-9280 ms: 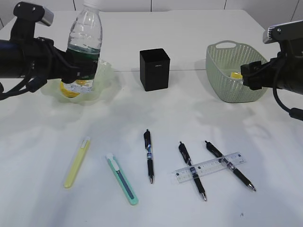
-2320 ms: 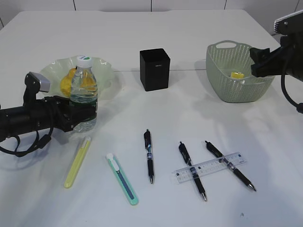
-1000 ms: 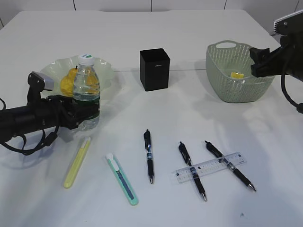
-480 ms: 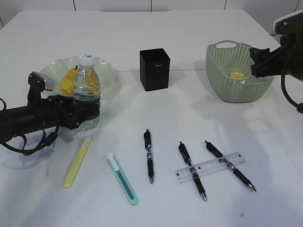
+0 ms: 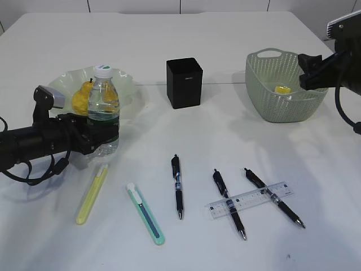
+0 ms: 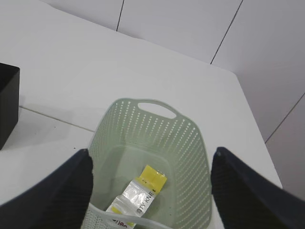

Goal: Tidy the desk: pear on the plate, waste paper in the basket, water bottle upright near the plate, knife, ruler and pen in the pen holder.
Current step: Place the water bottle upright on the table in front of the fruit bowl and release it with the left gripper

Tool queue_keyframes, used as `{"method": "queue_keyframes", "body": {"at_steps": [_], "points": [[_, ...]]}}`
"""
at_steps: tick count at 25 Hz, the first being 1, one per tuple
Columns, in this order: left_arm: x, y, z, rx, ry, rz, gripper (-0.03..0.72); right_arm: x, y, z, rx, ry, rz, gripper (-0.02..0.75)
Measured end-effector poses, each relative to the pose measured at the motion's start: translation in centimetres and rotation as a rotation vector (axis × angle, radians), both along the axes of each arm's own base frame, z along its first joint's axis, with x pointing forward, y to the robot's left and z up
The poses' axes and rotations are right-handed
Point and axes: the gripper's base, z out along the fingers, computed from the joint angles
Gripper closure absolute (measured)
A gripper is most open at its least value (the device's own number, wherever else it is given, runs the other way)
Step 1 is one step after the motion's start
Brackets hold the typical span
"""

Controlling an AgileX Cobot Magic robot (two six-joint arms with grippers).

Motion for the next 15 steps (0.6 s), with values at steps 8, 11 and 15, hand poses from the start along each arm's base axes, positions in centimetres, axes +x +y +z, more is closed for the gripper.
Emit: {"method": "queue_keyframes", "body": {"at_steps": [8, 11, 15], "points": [[0.0, 0.0, 0.0, 0.0, 0.0, 0.0, 0.244, 0.01, 0.0, 0.05, -0.001, -0.006, 0.0, 0.167], [0.0, 0.0, 0.0, 0.0, 0.0, 0.0, 0.244, 0.01, 0.0, 0.05, -0.001, -0.006, 0.0, 0.167], [-0.01, -0.01, -0.01, 0.001, 0.0, -0.002, 0.244, 0.01, 0.0, 0.07, -0.006, -0.008, 0.001, 0.167]]}}
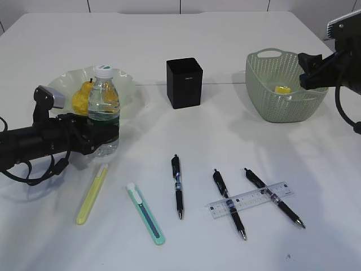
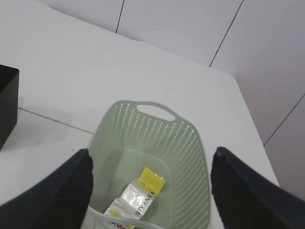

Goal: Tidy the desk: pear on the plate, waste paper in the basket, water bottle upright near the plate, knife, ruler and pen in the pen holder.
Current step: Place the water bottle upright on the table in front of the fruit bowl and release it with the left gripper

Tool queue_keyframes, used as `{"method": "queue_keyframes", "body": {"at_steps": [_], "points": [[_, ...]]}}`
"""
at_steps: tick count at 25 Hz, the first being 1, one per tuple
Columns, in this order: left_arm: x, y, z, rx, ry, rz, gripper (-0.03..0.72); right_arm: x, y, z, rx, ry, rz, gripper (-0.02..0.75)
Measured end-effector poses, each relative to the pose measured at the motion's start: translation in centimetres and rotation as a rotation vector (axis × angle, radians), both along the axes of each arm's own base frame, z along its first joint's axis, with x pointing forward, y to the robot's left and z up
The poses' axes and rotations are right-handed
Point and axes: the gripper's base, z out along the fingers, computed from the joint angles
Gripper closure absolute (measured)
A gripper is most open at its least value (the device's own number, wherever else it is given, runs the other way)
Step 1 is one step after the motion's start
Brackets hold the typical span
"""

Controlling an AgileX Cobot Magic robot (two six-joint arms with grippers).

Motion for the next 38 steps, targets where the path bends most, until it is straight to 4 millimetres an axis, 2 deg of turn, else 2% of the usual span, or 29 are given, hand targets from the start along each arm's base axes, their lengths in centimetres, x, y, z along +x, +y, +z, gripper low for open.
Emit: {"method": "queue_keyframes", "body": {"at_steps": [13, 19, 38], "points": [[-0.1, -0.08, -0.03, 0.005, -0.001, -0.016, 0.222, 0.0, 0.0, 0.02, -0.011, -0.002, 0.002, 0.167], [-0.13, -0.15, 0.12, -0.008, -0.011, -0.023, 0.183, 0.0, 0.0, 0.02, -0.013, -0.002, 0.003, 0.167], [-0.16, 0.21, 0.16, -0.016, -0.01, -0.026, 0.161, 0.02, 0.0, 0.1, -0.016, -0.011, 0.003, 0.167]]}}
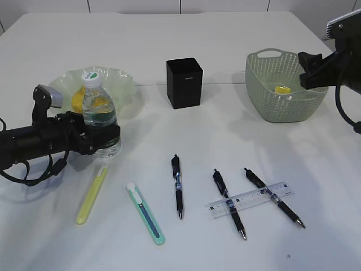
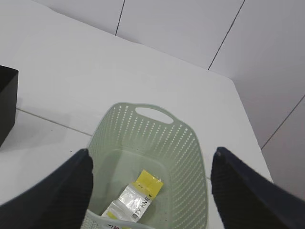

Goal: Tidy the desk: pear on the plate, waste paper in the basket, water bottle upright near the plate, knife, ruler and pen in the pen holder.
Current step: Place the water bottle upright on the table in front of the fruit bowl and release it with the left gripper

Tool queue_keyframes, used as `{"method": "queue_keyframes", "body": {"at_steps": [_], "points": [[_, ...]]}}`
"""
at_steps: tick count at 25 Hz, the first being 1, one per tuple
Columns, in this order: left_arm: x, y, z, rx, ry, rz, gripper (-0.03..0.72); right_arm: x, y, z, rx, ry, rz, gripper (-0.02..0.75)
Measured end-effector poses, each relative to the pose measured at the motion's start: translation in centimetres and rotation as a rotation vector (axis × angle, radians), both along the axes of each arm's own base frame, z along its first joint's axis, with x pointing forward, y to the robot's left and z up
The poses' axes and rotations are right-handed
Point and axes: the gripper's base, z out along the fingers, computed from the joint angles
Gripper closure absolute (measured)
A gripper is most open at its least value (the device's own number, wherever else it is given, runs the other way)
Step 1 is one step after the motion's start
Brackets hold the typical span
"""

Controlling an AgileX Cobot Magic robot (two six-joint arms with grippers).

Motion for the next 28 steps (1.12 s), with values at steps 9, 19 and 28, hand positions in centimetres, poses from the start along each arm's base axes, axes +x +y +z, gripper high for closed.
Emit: {"method": "queue_keyframes", "body": {"at_steps": [9, 19, 28], "points": [[0.0, 0.2, 0.0, -0.016, 0.022, 0.007, 0.108, 0.0, 0.0, 0.0, -0.002, -0.002, 0.0, 0.167], [0.1, 0.1, 1.9, -0.015, -0.031, -0.011, 0.107, 0.0, 0.0, 0.0, -0.002, 0.0, 0.0, 0.167], [0.0, 0.1, 2.9, -0.005, -0.057, -0.03, 0.107, 0.0, 0.0, 0.0, -0.002, 0.002, 0.0, 0.167]]}}
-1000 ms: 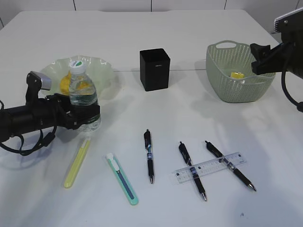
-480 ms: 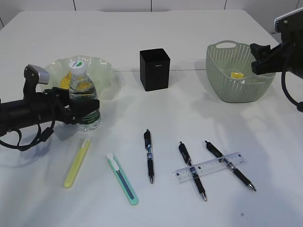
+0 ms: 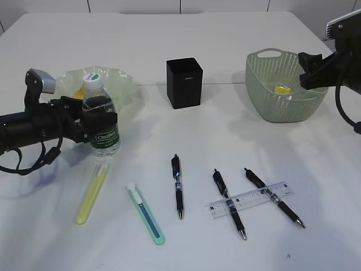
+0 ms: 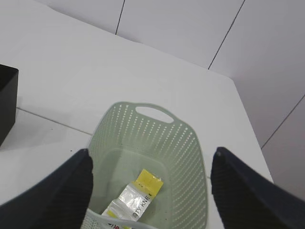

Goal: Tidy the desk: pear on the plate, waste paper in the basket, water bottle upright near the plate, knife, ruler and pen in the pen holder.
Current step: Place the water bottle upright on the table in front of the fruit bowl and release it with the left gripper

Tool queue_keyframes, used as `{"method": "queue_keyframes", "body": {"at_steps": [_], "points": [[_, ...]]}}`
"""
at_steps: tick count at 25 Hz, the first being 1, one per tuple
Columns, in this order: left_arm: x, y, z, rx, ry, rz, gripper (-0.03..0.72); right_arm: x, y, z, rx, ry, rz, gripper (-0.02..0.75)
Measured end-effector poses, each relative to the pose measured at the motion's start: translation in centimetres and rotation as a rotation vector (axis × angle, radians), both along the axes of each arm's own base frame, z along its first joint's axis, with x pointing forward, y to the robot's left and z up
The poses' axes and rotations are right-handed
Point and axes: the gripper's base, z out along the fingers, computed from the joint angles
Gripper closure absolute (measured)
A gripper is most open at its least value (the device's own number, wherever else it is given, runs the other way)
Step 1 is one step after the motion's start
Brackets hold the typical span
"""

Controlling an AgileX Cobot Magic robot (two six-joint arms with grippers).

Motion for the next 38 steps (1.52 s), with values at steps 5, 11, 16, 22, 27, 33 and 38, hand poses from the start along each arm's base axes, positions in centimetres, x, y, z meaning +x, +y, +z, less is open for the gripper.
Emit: {"method": "queue_keyframes", "body": {"at_steps": [5, 11, 16, 22, 27, 33, 38], "points": [[0.0, 0.0, 1.2, 0.003, -0.032, -0.005, 0.107, 0.0, 0.0, 0.0, 0.0, 0.0, 0.0, 0.167], [0.0, 0.0, 1.4, 0.004, -0.038, -0.007, 0.107, 0.0, 0.0, -0.1, -0.002, 0.008, 0.0, 0.167], [-0.1, -0.1, 1.5, 0.015, -0.033, -0.02, 0.107, 0.0, 0.0, -0.1, -0.002, 0.012, 0.0, 0.167], [-0.1, -0.1, 1.7, 0.008, -0.019, -0.02, 0.099, 0.0, 0.0, -0.2, -0.003, 0.026, 0.0, 0.167], [-0.1, -0.1, 1.6, 0.016, -0.009, -0.014, 0.096, 0.0, 0.0, -0.2, -0.003, 0.026, 0.0, 0.167], [-0.1, 0.0, 1.6, 0.027, -0.007, -0.01, 0.097, -0.1, 0.0, -0.3, -0.003, 0.03, 0.0, 0.167], [-0.1, 0.0, 2.7, 0.038, -0.031, -0.007, 0.097, -0.1, 0.0, -0.3, -0.003, 0.046, 0.0, 0.167]]}}
